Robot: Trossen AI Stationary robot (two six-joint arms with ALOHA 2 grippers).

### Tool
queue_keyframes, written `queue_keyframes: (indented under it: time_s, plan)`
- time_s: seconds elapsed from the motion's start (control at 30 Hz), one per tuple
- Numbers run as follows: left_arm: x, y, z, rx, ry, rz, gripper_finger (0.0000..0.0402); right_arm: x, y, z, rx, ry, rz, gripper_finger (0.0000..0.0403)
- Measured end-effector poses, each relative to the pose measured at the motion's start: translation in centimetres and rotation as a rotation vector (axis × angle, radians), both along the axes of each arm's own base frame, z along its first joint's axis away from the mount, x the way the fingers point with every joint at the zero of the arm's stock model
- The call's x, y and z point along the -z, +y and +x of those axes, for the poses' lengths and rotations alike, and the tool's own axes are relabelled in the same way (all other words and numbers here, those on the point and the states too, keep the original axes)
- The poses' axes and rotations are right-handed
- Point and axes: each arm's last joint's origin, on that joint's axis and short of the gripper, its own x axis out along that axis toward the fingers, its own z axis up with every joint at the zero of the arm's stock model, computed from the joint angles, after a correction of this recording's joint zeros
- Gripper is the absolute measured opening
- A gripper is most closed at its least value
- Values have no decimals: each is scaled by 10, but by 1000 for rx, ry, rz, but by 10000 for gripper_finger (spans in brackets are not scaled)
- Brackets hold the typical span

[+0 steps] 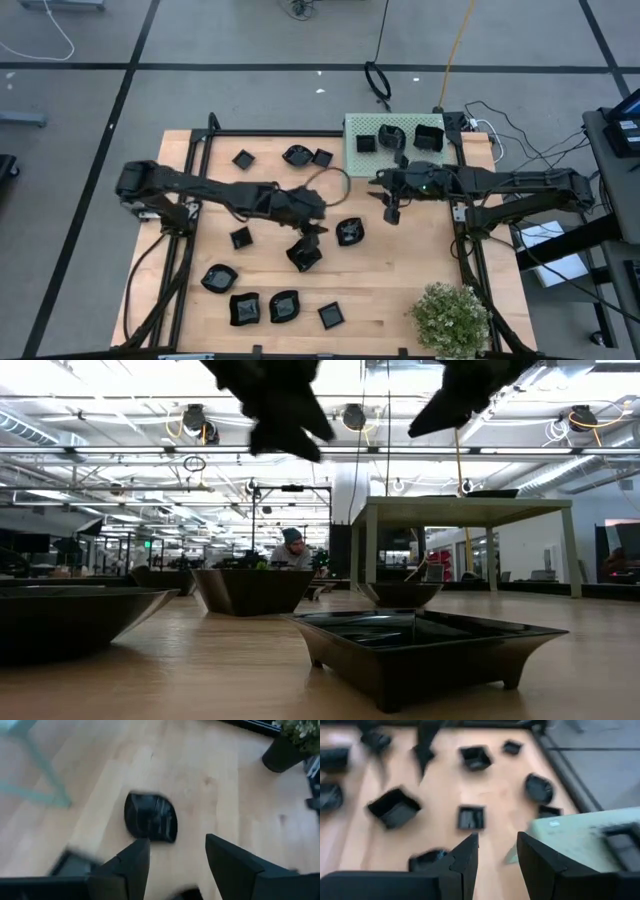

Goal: Pick & Place Mini shaped plates
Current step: Stack the leaf-shaped plate on top of the leaf-shaped plate on the shelf

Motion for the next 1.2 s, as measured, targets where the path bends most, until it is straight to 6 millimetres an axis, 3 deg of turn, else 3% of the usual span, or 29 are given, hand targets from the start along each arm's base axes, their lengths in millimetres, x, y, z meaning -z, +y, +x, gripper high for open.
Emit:
queue_keyframes:
  time_s: [0.13, 0.37, 0.5, 0.8, 1.2]
  plan:
    - [-27, 2, -26, -99, -3, -126, 198, 18, 15, 6, -156, 72, -58, 125]
    - [-67, 3, -57, -141, -128, -211, 198, 77, 28, 28, -282, 204, -143, 125]
    - [-81, 1, -67, -129, -189, -229, 198, 104, 35, 41, -384, 253, -92, 125]
    - [-88, -3, -73, -113, -224, -238, 198, 146, 46, 56, -529, 385, -162, 125]
    - [-88, -2, -73, -102, -228, -218, 198, 169, 48, 68, -565, 400, -198, 125]
